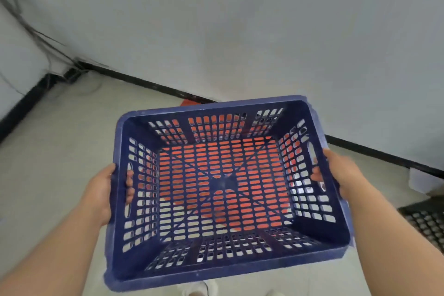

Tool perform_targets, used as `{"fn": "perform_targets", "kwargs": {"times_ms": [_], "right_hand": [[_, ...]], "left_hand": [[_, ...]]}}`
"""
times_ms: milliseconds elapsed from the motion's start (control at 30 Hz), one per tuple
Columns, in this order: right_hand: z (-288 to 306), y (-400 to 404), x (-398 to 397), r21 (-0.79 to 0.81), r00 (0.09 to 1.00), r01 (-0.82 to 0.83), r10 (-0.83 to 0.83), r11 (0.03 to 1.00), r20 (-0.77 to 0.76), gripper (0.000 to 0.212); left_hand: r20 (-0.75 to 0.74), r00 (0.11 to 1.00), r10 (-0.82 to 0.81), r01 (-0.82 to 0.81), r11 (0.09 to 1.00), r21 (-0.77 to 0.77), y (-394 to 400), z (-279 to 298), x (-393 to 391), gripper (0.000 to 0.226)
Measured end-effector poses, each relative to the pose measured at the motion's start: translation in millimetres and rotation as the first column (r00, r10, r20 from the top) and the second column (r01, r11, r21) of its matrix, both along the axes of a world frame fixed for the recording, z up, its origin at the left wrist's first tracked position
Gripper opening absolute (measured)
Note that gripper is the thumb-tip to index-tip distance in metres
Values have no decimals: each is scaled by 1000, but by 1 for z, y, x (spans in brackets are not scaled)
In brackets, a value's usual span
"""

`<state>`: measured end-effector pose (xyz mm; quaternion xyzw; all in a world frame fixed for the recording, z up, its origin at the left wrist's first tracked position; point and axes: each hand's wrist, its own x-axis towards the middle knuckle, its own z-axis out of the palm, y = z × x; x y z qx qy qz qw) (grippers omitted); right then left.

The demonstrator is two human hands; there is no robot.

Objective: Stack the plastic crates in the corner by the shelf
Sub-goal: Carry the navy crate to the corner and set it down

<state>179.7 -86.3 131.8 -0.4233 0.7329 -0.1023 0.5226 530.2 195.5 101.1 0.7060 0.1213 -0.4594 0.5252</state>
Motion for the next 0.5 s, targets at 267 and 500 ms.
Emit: {"fn": "perform_targets", "kwargs": {"times_ms": [267, 500], "right_hand": [[-3, 26, 207, -28, 967, -255, 255, 967, -5, 42], [-3, 60, 368, -52, 894, -448, 449, 893, 3, 44]], "left_hand": [[34, 956, 292, -292, 956, 22, 111, 20, 122, 42], [102, 855, 509, -513, 858, 19, 192, 25, 189, 41]]}}
